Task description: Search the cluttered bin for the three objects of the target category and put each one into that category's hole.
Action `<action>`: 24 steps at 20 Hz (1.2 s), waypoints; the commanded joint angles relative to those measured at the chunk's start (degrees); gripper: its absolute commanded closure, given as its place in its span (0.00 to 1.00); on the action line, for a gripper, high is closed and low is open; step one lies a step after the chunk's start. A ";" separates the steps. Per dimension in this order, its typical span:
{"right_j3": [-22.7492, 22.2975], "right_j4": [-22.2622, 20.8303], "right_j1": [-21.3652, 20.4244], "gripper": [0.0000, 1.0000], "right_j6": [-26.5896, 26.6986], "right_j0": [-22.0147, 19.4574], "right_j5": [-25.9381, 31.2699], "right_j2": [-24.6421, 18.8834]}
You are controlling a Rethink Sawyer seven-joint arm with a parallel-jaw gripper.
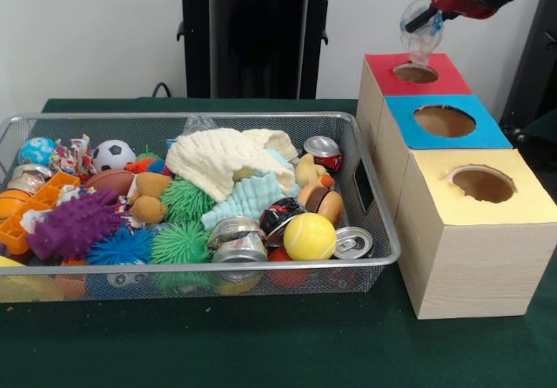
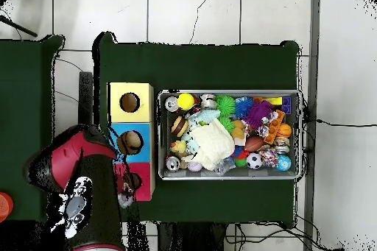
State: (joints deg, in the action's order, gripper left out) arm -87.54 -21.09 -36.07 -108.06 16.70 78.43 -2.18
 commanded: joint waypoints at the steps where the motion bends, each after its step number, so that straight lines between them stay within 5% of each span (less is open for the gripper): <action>1: 6.07 -0.13 2.12 1.00 0.60 -0.12 6.02 -4.96; 12: 10.44 -3.09 -0.05 1.00 6.54 -2.49 12.08 -5.50; 24: 11.84 -5.93 2.15 1.00 7.38 -4.40 6.24 -5.40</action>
State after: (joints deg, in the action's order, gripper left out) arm -76.25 -21.34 -36.41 -108.06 14.16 86.16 -4.20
